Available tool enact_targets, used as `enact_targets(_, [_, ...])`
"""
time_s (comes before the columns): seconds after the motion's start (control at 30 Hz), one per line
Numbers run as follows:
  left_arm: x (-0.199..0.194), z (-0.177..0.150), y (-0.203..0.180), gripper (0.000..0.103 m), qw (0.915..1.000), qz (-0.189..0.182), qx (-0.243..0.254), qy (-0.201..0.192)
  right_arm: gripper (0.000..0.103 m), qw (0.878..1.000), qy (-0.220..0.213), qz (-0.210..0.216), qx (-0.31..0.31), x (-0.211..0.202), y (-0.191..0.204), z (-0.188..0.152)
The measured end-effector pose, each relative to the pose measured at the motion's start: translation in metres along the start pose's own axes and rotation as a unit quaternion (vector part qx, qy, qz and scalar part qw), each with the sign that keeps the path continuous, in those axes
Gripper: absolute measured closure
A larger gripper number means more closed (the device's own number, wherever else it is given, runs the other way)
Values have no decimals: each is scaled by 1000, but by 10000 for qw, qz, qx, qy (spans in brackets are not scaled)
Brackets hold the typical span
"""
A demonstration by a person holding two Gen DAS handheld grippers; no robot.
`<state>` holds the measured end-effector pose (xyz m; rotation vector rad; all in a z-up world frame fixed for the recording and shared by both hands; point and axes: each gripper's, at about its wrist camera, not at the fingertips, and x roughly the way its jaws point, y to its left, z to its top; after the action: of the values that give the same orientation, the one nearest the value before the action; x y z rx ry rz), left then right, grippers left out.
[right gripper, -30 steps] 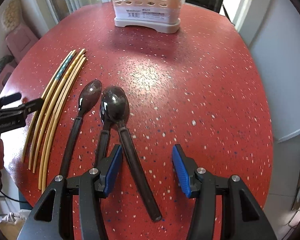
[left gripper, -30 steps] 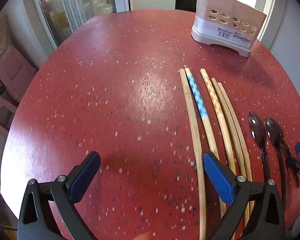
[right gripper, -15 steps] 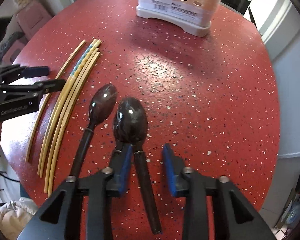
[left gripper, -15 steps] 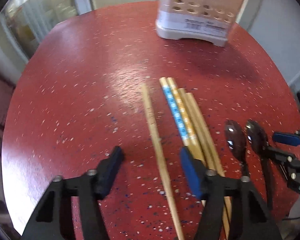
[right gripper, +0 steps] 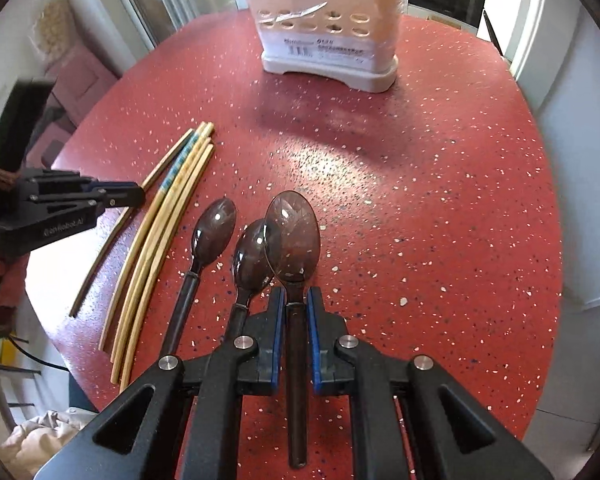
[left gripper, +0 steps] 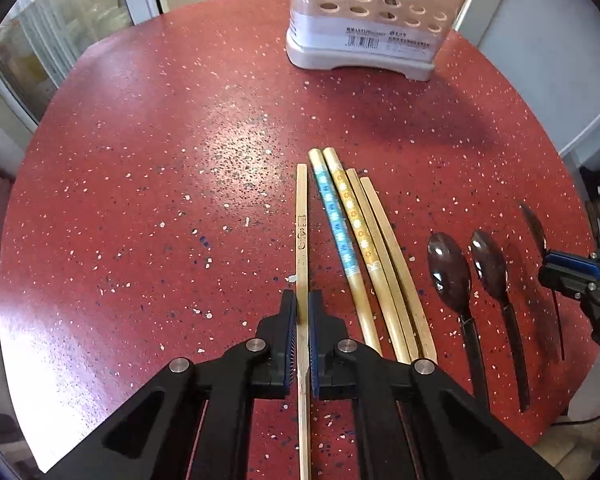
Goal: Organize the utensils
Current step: 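Grasp a plain chopstick with the left tool while the right tool grasps a brown spoon, then carry the chopstick and spoon to the holder and lower them in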
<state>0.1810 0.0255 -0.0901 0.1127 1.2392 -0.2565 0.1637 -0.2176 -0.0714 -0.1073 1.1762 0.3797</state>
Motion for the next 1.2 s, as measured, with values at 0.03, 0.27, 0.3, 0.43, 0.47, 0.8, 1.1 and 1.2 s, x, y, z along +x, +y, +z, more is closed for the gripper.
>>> enact_targets(0.03, [-3, -3, 0, 68, 9999, -8, -35, -111, 91, 10000, -31, 16, 19, -4, -2, -3])
enact_targets(0.27, [-56, -20, 5, 68, 9933, -231, -413, -1056, 91, 9986, -355, 299, 248, -21, -12, -2])
enact_targets(0.3, [-66, -20, 7, 68, 9910, -278, -495, -1212, 91, 9978, -436, 374, 322, -25, -15, 0])
enact_targets(0.43, [-98, -11, 7, 68, 9824, -370, -684, -1700, 91, 9948, -669, 576, 510, -38, -24, 9])
enact_targets(0.47, [-103, -9, 7, 68, 9808, -383, -700, -1780, 91, 9941, -737, 589, 541, -42, -26, 12])
enact_targets(0.8, [-164, 45, 4, 68, 9582, -475, -767, -2713, 91, 9848, -1458, 670, 662, -88, -40, 60])
enact_targets(1.1, [-176, 121, 10, 68, 9424, -585, -897, -3169, 91, 9701, -2201, 689, 753, -115, -48, 136])
enact_targets(1.2, [-174, 144, 13, 68, 9376, -559, -914, -3307, 91, 9649, -2386, 796, 755, -116, -50, 161])
